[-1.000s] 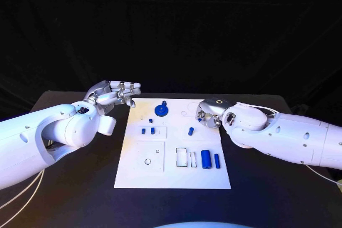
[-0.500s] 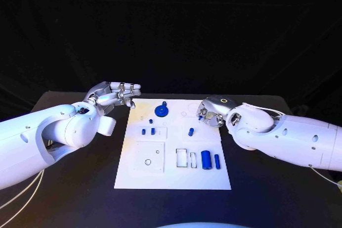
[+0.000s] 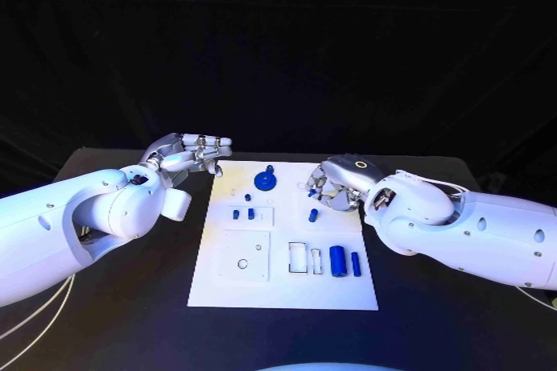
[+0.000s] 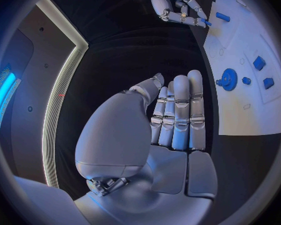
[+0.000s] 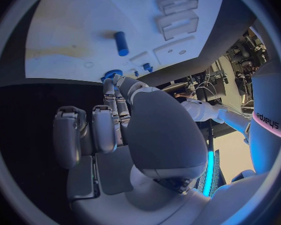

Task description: Assemble the parts on the task board

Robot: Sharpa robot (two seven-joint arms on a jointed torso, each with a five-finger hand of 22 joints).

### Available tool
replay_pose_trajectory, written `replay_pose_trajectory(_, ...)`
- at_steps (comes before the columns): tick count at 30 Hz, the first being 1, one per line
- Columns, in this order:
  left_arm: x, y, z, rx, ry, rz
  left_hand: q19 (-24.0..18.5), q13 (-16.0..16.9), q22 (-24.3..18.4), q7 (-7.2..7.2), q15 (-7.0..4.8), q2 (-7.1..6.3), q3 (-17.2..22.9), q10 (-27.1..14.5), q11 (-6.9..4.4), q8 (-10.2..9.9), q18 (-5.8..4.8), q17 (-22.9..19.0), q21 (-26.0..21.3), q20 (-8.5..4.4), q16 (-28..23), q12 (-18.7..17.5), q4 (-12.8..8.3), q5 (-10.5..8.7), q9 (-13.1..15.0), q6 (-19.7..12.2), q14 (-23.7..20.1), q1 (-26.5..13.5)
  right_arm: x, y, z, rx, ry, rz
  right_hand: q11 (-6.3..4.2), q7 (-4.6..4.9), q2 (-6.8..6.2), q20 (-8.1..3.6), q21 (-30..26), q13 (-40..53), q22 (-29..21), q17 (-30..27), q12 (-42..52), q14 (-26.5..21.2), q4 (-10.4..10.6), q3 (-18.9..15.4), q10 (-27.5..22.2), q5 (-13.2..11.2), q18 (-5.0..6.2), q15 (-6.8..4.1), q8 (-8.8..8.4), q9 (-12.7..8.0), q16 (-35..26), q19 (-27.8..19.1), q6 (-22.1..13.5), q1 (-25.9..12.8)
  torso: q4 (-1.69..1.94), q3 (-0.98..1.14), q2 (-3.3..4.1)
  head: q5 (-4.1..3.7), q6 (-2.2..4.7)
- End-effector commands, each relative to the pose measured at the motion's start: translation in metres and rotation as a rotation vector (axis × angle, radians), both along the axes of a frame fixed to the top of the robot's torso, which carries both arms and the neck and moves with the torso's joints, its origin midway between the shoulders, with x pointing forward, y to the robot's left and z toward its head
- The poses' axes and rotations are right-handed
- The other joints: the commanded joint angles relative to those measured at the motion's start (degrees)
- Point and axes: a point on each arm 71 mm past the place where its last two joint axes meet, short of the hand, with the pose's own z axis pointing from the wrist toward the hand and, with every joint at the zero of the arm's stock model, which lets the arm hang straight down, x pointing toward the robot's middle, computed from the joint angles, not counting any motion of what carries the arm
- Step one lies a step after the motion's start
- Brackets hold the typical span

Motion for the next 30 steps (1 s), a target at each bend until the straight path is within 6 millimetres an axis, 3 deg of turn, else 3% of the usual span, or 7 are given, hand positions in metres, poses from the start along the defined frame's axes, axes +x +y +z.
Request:
replay_pose_trajectory(1, -0.001, -0.005, 0.001, -0.005, -0.003, -0.027, 0.40, -0.09, -0.05, 0.03, 0.28, 0.28, 0.12, -0.47, 0.03, -0.21, 0.72, -0.09, -0.35, 0.07, -0.28, 0.25, -0.30, -0.22, -0.10, -0.22, -0.12, 0.10, -0.011, 0.019, 0.001, 0.026, 0.018, 0.060, -0.13, -0.02, 0.05, -0.36, 0.21, -0.03, 11.09, -0.01, -0.41, 2.45, -0.36, 0.04, 0.42, -0.32, -0.68, -0.42, 0.27, 0.08, 0.19, 1.74, 0.24, -0.56, 0.16, -0.06, -0.01, 0.83, -0.12)
replay_pose_trajectory(10, -0.002, -0.009, 0.000, -0.007, 0.000, -0.037, 0.41, -0.08, -0.09, 0.06, 0.31, 0.32, 0.10, -0.52, 0.05, -0.18, 0.72, -0.13, -0.40, 0.09, -0.32, 0.29, -0.34, -0.22, -0.10, -0.27, -0.15, 0.13, -0.032, 0.065, -0.012, 0.043, 0.091, 0.177, -0.12, -0.02, 0.10, -0.36, -0.06, -0.05, 10.97, -0.22, -0.51, 2.41, -0.35, 0.04, 0.41, -0.44, -0.62, -0.42, 0.23, 0.13, 0.06, 1.59, 0.20, -0.88, 0.16, -0.18, 0.06, 3.25, -0.92)
replay_pose_trajectory(19, -0.003, -0.015, 0.001, -0.012, 0.003, -0.053, 0.42, -0.08, -0.11, 0.07, 0.32, 0.32, 0.07, -0.52, 0.06, -0.17, 0.72, -0.15, -0.43, 0.10, -0.33, 0.31, -0.34, -0.23, -0.10, -0.27, -0.16, 0.11, -0.039, 0.089, -0.034, 0.041, 0.157, 0.223, -0.13, -0.03, 0.22, -0.35, -0.11, -0.06, 10.96, -0.22, -0.56, 2.41, -0.38, 0.10, 0.40, -0.42, -0.61, -0.42, 0.20, 0.16, 0.06, 1.57, 0.16, -0.96, 0.16, -0.15, 0.10, 4.32, -1.69)
replay_pose_trajectory(30, -0.005, -0.018, 0.001, -0.015, 0.007, -0.067, 0.46, -0.05, -0.19, 0.05, 0.32, 0.51, 0.12, -0.53, 0.05, -0.08, 0.74, -0.23, -0.53, 0.12, -0.40, 0.42, -0.45, -0.21, -0.10, -0.26, -0.20, 0.26, -0.042, 0.100, -0.052, 0.023, 0.191, 0.236, -0.11, -0.01, 0.29, -0.35, -0.22, -0.08, 10.91, -0.27, -0.63, 2.40, -0.42, 0.13, 0.37, -0.36, -0.58, -0.42, 0.14, 0.18, 0.03, 1.51, 0.08, -1.07, 0.06, -0.03, 0.07, 5.49, -2.46)
